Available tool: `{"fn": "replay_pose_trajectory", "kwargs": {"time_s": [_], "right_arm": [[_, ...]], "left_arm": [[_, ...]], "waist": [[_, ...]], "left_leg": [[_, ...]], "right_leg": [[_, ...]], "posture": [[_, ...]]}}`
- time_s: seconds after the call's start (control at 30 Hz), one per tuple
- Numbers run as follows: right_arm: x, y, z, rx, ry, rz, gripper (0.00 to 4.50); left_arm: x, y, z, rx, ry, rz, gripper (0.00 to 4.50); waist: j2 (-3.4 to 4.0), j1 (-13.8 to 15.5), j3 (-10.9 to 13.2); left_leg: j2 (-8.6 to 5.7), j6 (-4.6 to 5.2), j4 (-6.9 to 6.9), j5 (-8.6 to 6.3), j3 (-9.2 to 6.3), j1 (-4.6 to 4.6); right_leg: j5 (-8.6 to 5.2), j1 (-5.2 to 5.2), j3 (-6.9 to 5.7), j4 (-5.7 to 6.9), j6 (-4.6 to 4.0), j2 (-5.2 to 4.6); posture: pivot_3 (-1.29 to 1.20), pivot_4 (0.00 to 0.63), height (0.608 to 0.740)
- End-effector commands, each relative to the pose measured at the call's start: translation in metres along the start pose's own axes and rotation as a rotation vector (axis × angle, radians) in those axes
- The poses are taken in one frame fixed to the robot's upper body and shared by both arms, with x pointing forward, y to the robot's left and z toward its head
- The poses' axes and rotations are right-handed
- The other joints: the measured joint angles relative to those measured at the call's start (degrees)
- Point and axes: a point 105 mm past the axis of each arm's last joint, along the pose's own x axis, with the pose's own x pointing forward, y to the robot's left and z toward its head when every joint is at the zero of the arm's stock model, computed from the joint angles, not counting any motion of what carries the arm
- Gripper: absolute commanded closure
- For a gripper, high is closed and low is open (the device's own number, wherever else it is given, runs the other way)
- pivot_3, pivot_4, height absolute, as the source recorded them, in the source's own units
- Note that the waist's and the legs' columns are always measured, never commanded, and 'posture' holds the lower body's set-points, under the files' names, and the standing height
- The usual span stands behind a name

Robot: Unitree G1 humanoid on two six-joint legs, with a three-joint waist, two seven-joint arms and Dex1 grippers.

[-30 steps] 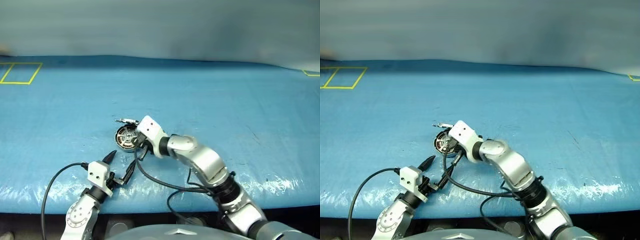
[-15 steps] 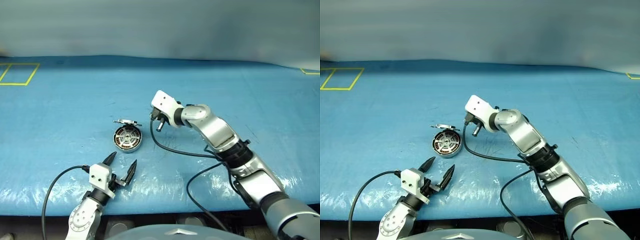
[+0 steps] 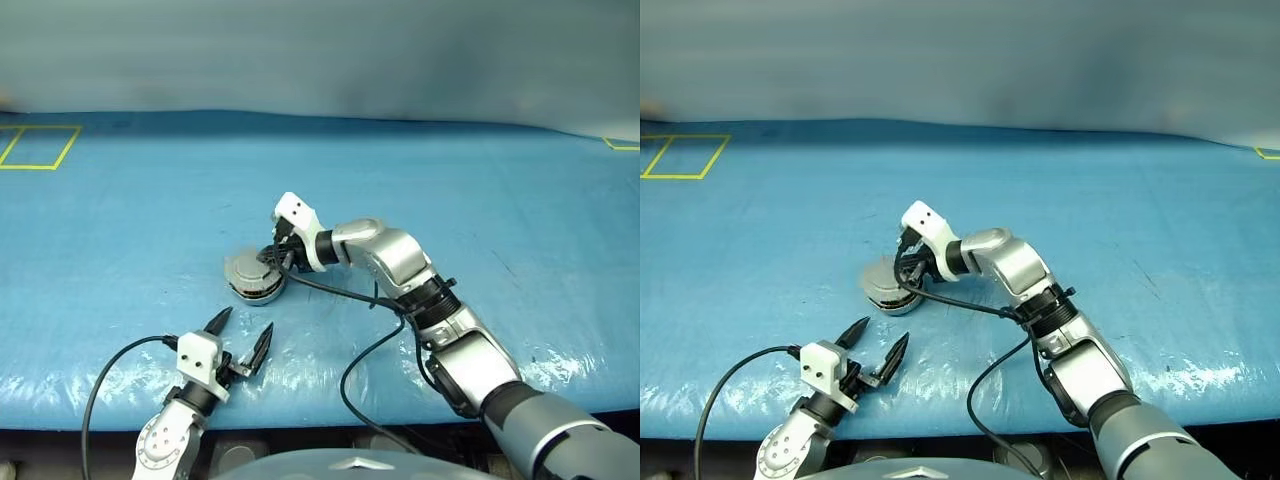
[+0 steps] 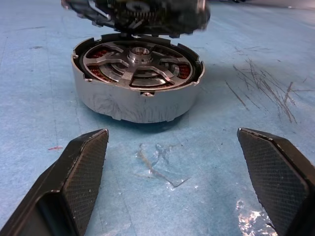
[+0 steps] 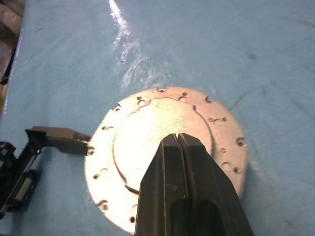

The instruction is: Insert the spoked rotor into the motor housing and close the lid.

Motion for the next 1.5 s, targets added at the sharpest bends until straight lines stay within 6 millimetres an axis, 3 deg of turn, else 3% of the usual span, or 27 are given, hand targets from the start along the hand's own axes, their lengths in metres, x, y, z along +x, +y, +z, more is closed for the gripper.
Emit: {"fn": "replay_pose_trajectory", "kwargs": {"time_s": [0.03,0.2,0.43,0.63,0.9,1.37,1.5], "right_arm": [[0.000,0.019,-0.004,-0.035,0.017,0.072,4.47],[0.000,0.025,-0.019,-0.052,0.047,0.057,4.47],[-0.025,0.047,0.016,-0.258,-0.233,-0.157,4.47],[-0.025,0.059,0.013,-0.213,-0.303,-0.281,2.63],[0.010,0.045,0.010,-0.159,-0.313,-0.383,0.04],[0.029,0.025,-0.007,-0.167,-0.240,-0.437,0.04],[0.030,0.024,-0.013,-0.183,-0.225,-0.442,1.25]], "left_arm": [[-0.001,-0.002,0.013,0.011,-0.051,-0.010,0.00],[-0.001,-0.003,0.012,0.008,-0.045,-0.015,0.00],[-0.003,-0.002,0.011,0.011,-0.042,-0.004,0.00],[-0.004,-0.004,0.009,0.001,-0.027,-0.021,0.00],[-0.001,-0.008,0.010,-0.003,-0.019,-0.057,0.00],[0.002,-0.008,0.012,-0.006,-0.027,-0.048,0.00],[0.001,-0.007,0.012,-0.005,-0.029,-0.041,0.00]], "waist": [[0.00,0.0,0.0],[0.00,0.0,0.0],[-0.02,0.2,0.0],[-0.04,0.1,0.0],[-0.08,0.1,0.0],[-0.08,0.1,0.0],[-0.08,0.1,0.0]], "left_leg": [[0.00,0.00,0.00,0.00,0.00,0.00],[0.00,0.00,0.04,0.00,0.00,0.07],[0.00,-0.01,0.07,0.00,0.00,-0.01],[0.01,-0.02,0.06,0.00,0.00,-0.01],[0.02,-0.03,0.11,0.01,0.02,0.12],[0.02,-0.03,0.06,0.01,0.02,0.06],[0.02,-0.03,0.06,0.01,0.02,0.08]], "right_leg": [[0.00,0.00,0.00,0.00,0.00,0.00],[-0.10,0.05,0.00,0.00,-0.15,0.00],[-0.13,-0.01,0.00,-0.01,-0.17,0.00],[-0.17,-0.04,0.00,-0.01,-0.24,0.00],[-0.18,-0.09,0.02,-0.01,-0.28,-0.01],[-0.17,0.03,0.01,-0.01,-0.27,-0.01],[-0.17,0.05,0.01,0.00,-0.27,-0.01]], "posture": [[0.00,0.150,0.740],[0.00,0.150,0.740],[0.00,0.150,0.740],[0.00,0.150,0.740],[0.00,0.150,0.740],[0.00,0.150,0.740],[0.00,0.150,0.740]]}}
